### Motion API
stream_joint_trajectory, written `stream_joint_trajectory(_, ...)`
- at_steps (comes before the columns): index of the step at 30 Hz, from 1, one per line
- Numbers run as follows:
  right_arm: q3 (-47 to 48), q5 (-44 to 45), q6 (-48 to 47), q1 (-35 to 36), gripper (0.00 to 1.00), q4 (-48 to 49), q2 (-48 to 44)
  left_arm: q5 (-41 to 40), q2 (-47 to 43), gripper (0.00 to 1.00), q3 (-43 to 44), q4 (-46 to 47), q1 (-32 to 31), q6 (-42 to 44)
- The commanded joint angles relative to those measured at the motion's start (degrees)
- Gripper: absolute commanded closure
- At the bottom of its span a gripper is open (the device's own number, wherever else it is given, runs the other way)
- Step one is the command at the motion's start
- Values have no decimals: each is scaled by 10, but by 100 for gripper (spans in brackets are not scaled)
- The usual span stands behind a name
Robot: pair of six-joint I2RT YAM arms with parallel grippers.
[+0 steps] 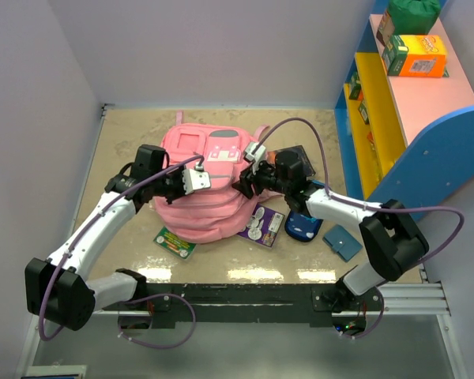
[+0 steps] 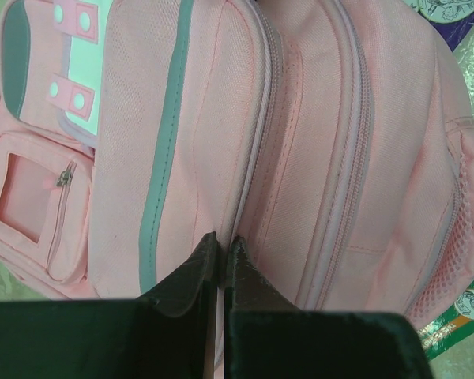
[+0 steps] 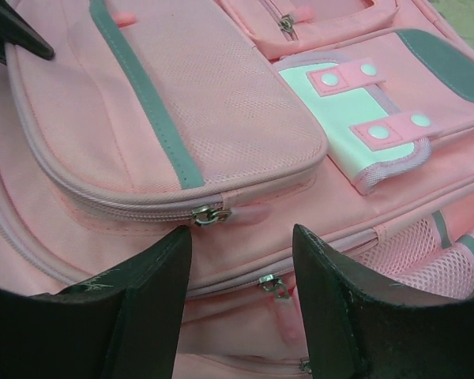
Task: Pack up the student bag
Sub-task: Unzip the student bag at the center of the board.
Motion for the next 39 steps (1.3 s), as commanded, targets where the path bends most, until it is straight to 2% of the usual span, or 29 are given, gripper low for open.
stream_joint_trajectory(1,33,-16,-18,-4,43,48,20,50,-20,100,24,18,0,9)
stream_joint_trajectory(6,47,-44,-22,-5,45,60,36,51,-16,100,24,14,0,9)
stream_joint_trajectory(9,52,-67,-25,-5,52,53,31,50,-14,100,22,15,-1,9)
stream_joint_trajectory(13,52,-94,-37,-5,73,25,11,43,-11,100,18,20,0,8)
stream_joint_trajectory(15,47,-105,-42,-3,80,10,2,37,-9,100,16,27,-1,6)
stream_joint_trajectory(16,47,-106,-45,-4,88,2,-5,36,-9,100,14,29,0,1)
stream_joint_trajectory(25,16,-107,-40,2,100,-43,-52,7,8,100,25,54,-1,-48)
stream_joint_trajectory(31,11,-95,-32,8,100,-55,-67,10,9,100,26,53,-1,-51)
stream_joint_trajectory(33,4,-46,-31,8,100,-51,-74,11,9,100,26,48,-1,-46)
stream_joint_trajectory(34,-1,-26,-29,8,83,-46,-76,12,9,100,26,47,-1,-44)
stream_joint_trajectory(36,-14,26,-28,8,67,-20,-80,16,8,100,27,39,-1,-41)
stream_joint_trajectory(37,-19,40,-32,8,55,-10,-79,18,8,100,26,37,-1,-37)
stream_joint_trajectory(39,-26,63,-43,8,47,11,-76,23,6,100,26,30,-1,-33)
